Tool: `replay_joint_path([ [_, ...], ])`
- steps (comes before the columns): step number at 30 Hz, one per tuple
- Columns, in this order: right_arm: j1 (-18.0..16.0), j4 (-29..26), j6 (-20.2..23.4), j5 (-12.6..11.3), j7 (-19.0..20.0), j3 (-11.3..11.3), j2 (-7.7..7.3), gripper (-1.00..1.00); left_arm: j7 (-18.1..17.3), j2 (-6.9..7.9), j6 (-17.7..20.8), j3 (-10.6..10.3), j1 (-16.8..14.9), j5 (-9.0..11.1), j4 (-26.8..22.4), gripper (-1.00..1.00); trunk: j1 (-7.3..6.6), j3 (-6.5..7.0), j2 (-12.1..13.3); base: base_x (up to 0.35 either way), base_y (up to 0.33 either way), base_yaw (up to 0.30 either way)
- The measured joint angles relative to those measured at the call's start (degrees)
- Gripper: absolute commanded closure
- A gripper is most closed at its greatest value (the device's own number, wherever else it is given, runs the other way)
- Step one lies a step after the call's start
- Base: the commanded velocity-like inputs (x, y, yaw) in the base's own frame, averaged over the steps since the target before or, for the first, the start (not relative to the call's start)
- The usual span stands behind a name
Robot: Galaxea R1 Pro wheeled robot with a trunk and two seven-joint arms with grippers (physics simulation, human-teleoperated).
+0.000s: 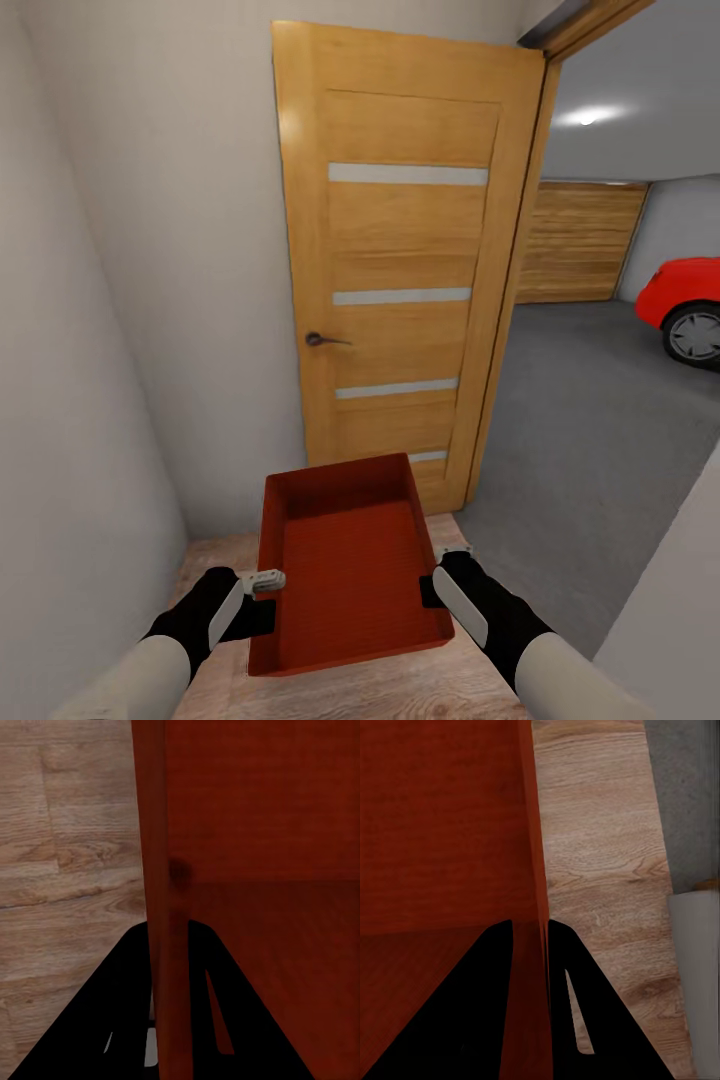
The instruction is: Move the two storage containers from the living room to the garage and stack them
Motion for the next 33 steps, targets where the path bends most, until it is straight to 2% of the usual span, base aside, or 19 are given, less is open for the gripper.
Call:
replay_joint_path([
  [7,0.00,0.01,-0.06,-0.15,0.02,0.11,-0.07,1.00,0.05,-0.07,0.03,0.07,0.00,-0.16,-0.02,1.00,-0.02,0.19,0.00,0.101,0.091,-0.216],
  [21,-0.01,0.03,-0.01,0.02,0.02,0.00,0.02,1.00,0.02,0.03,0.04,-0.07,0.01,0.08,-0.04,1.00,-0.03,0.22,0.00,0.256,0.222,-0.010],
  [33,0.00,0.00,0.00,0.00,0.00,0.01,0.00,1.00,0.01,0.00,0.00,-0.01,0.00,0.01,-0.01,1.00,0.00,0.59,0.00,0.020,0.013,-0.220],
])
